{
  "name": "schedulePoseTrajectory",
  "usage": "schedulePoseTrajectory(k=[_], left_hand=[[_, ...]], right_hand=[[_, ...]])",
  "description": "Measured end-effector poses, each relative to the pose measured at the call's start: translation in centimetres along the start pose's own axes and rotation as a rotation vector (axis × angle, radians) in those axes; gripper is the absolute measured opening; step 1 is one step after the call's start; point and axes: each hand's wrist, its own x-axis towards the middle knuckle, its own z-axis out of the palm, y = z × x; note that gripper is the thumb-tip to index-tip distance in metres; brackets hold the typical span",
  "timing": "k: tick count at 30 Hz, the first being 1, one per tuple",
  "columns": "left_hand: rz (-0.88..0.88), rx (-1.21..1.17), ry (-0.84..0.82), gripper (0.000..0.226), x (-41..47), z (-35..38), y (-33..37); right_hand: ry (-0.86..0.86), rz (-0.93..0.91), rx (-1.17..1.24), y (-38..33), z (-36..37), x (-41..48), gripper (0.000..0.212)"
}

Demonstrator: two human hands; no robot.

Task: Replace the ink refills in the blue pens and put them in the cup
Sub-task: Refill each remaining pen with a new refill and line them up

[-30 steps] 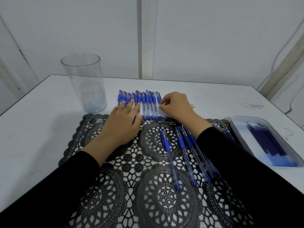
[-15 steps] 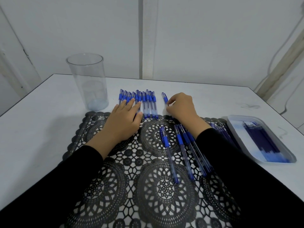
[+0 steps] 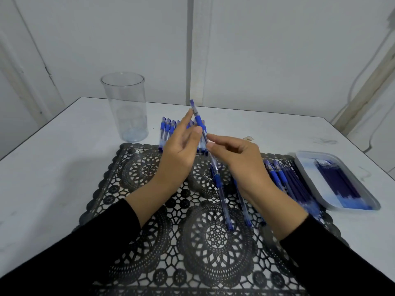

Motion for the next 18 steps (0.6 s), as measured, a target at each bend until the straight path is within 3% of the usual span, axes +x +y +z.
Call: schedulePoseTrajectory(k=[3, 7, 11, 15, 18], left_hand=[[0.019, -0.136, 0.067, 0.048, -1.0, 0.7, 0.8], [0.074, -0.062, 0.182, 0.043, -1.1, -0.1, 1.1], [0.111, 0.181, -0.017, 0.046, -1.5, -3.1, -0.2], [0.302, 0.444, -0.160, 0.036, -2.4, -4.7, -1.6], [0.398, 0.448, -0.233, 0.033, -2.6, -4.8, -2.1]], right_hand=[[-0.055, -0.021, 0.035, -0.3, 0.2, -1.4, 0.024], [-0.061, -0.070, -0.045, -0.8, -0.7, -2.4, 0.016], [0.028, -0.154, -0.178, -0.7, -2.1, -2.3, 0.017], [-0.079, -0.201, -0.282, 0.1, -1.9, -2.4, 0.031], [-0.109, -0.265, -0.397, 0.9, -1.7, -2.4, 0.018]])
